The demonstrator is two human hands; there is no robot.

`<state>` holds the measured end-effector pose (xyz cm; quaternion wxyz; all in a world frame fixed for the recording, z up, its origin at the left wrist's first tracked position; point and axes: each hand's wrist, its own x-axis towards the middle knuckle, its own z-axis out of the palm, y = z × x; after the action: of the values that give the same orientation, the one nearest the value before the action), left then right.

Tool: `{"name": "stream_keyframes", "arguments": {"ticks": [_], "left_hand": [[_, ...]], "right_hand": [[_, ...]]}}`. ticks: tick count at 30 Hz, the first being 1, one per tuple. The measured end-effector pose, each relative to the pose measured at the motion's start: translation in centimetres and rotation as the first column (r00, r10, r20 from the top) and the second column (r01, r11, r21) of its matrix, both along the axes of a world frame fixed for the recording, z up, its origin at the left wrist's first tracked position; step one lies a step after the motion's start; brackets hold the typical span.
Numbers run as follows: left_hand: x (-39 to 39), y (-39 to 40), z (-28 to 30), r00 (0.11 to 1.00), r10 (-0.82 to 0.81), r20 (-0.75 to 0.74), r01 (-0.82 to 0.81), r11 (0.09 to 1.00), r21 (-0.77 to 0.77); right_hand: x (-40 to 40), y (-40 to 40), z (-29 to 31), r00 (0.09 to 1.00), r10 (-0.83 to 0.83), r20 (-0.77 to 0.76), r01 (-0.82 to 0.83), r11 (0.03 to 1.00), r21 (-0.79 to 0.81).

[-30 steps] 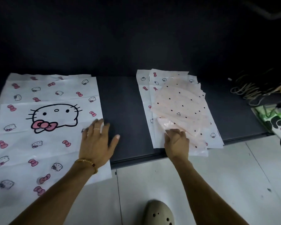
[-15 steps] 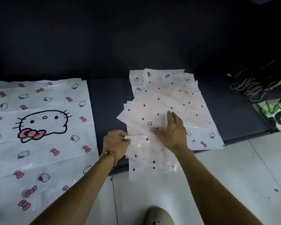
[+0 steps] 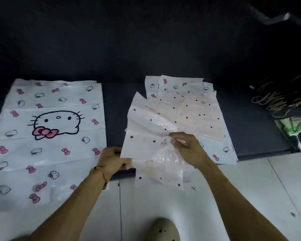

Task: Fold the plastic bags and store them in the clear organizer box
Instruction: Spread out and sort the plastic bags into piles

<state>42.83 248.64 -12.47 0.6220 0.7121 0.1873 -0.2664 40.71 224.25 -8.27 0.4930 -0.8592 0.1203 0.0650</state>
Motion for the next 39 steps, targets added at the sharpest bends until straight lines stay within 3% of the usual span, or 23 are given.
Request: {"name": "stream_keyframes", "arguments": {"ticks": [3, 7, 10, 12, 13, 15, 16, 19, 22, 24, 28, 31, 34, 37, 39], "left_hand": [[-1.2, 1.1, 1.5, 0.994, -0.022, -0.108, 0.007, 0.991, -0.137], [-1.9, 1.7, 2.7, 0.968, -0.052, -0.245, -0.033, 0.944, -0.329], [-1.4, 1.7, 2.6, 0.943, 0.012, -0.332, -0.175, 0.867, -0.467], [-0.3, 0.9, 2.5, 0.971, -0.006, -0.238, -0.075, 0.940, -0.332], [0.1, 0.4, 2.4, 0.988, -0.030, -0.153, 0.006, 0.988, -0.156], [0.6, -0.3, 2.1, 0.999, -0.041, -0.020, 0.043, 0.986, 0.161], [0.8, -0.3, 1.9, 1.000, -0.029, 0.010, 0.026, 0.978, 0.207], [0.9, 0.9, 1.1, 1.000, -0.011, 0.022, 0.007, 0.982, 0.191], [0.5, 3.0, 1.1, 0.997, -0.043, 0.061, 0.031, 0.984, 0.177], [0.3, 4.6, 1.1, 0.995, -0.033, 0.093, 0.016, 0.984, 0.176], [-0.2, 6.7, 0.9, 0.998, -0.033, 0.044, 0.026, 0.988, 0.151], [-0.6, 7.2, 1.0, 1.000, 0.017, -0.026, -0.016, 0.999, 0.046], [-0.6, 7.1, 1.1, 0.998, -0.016, -0.058, 0.011, 0.996, -0.084], [-0.4, 6.2, 0.6, 0.993, -0.112, 0.027, 0.112, 0.994, 0.005], [-0.1, 5.5, -0.2, 0.988, -0.127, 0.082, 0.120, 0.988, 0.094]], "right_hand": [[-2.6, 1.1, -1.5, 0.999, 0.003, -0.046, -0.002, 1.000, 0.019], [-5.3, 2.0, -3.1, 1.000, -0.007, 0.019, 0.009, 0.989, -0.149], [-6.3, 3.0, -3.6, 0.992, 0.093, 0.085, -0.072, 0.971, -0.228], [-6.0, 3.6, -3.8, 0.985, 0.170, 0.009, -0.163, 0.956, -0.243], [-5.7, 3.7, -3.8, 0.987, 0.159, -0.036, -0.162, 0.970, -0.179], [-4.5, 3.5, -3.2, 0.997, 0.017, -0.069, -0.016, 1.000, 0.011], [-3.6, 3.1, -3.2, 0.996, -0.075, -0.047, 0.076, 0.997, 0.024], [-0.5, 1.8, -3.7, 0.981, -0.181, 0.067, 0.193, 0.929, -0.314], [1.3, 1.4, -5.2, 0.996, -0.068, -0.057, 0.025, 0.834, -0.552], [1.6, 1.1, -6.1, 0.990, -0.049, -0.132, -0.044, 0.784, -0.619], [1.4, 0.8, -6.2, 0.984, -0.165, 0.062, 0.172, 0.819, -0.547], [1.4, 0.7, -5.5, 0.931, -0.321, 0.175, 0.363, 0.867, -0.341], [1.8, 1.4, -4.6, 0.758, -0.652, 0.017, 0.652, 0.758, -0.030], [2.5, 2.6, -4.6, 0.623, -0.761, -0.181, 0.768, 0.639, -0.041], [3.3, 2.5, -4.8, 0.565, -0.785, -0.254, 0.817, 0.575, 0.039]]}}
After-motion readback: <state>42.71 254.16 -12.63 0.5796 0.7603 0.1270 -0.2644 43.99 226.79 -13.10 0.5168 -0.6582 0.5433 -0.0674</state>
